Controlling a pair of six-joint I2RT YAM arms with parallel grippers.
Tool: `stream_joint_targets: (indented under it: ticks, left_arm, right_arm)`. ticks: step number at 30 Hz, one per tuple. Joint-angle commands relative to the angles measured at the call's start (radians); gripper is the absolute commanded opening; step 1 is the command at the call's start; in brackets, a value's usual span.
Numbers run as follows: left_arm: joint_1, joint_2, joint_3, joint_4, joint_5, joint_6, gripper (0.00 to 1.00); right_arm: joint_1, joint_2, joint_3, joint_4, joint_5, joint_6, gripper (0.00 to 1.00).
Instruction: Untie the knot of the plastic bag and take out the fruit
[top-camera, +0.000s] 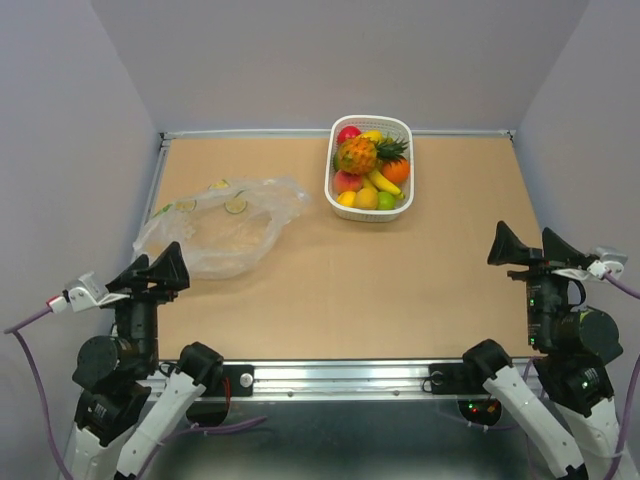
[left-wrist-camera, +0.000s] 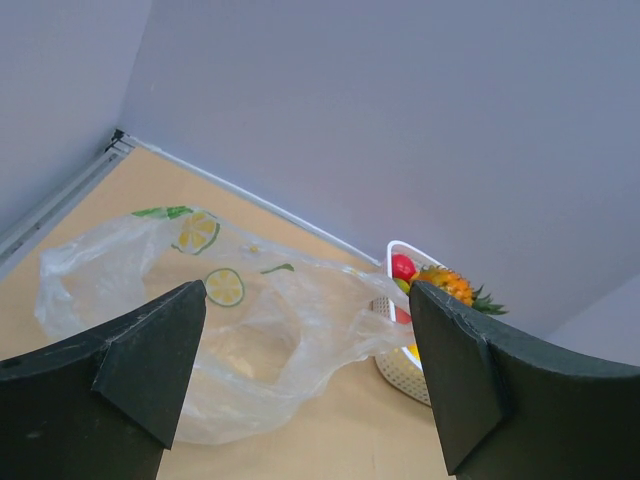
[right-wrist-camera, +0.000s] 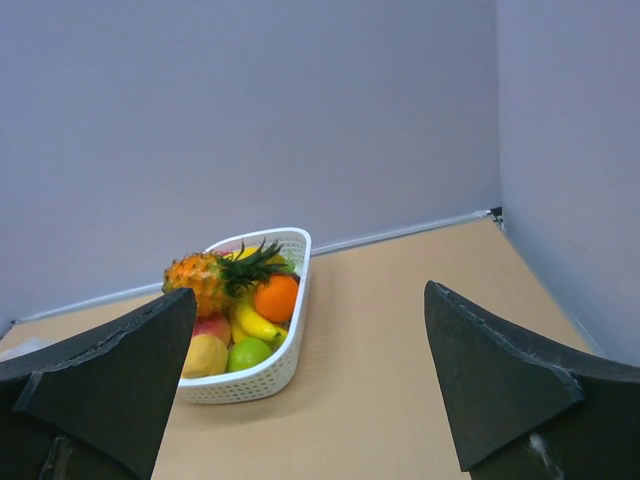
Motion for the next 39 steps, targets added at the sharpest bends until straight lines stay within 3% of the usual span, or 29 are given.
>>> stream_joint_targets:
  ticks: [1, 7, 18, 22, 29, 31, 39]
  left_arm:
    - [0.003, -0.11, -0.064, 0.081, 0.016, 0.027, 0.94]
    - [0.003, -0.27, -0.126, 0.101, -0.03, 0.039, 0.94]
    - [0.036, -0.269, -0.15, 0.104, -0.082, 0.052, 0.94]
    - [0.087, -0.269, -0.156, 0.124, -0.051, 0.068, 0.94]
    - [0.298, -0.269, -0.182, 0.187, 0.085, 0.101, 0.94]
    - [0.311, -0.269, -0.187, 0.207, 0.134, 0.105, 0.94]
    - [0.313, -0.269, -0.192, 0.202, 0.102, 0.104, 0.94]
  right_arm:
    - [-0.004, -0.09, -0.053, -0.002, 0.047, -0.041, 1.0]
    - [-0.004, -0.191, -0.119, -0.034, 0.082, -0.038, 1.0]
    - [-0.004, -0.193, -0.191, -0.048, -0.005, -0.027, 1.0]
    - [-0.004, -0.193, -0.194, -0.048, -0.002, -0.01, 1.0]
    - [-0.004, -0.193, -0.196, -0.05, 0.007, -0.009, 1.0]
    - [-0.004, -0.193, -0.197, -0.05, 0.01, -0.01, 1.0]
    - [-0.003, -0.194, -0.199, -0.048, 0.009, -0.012, 1.0]
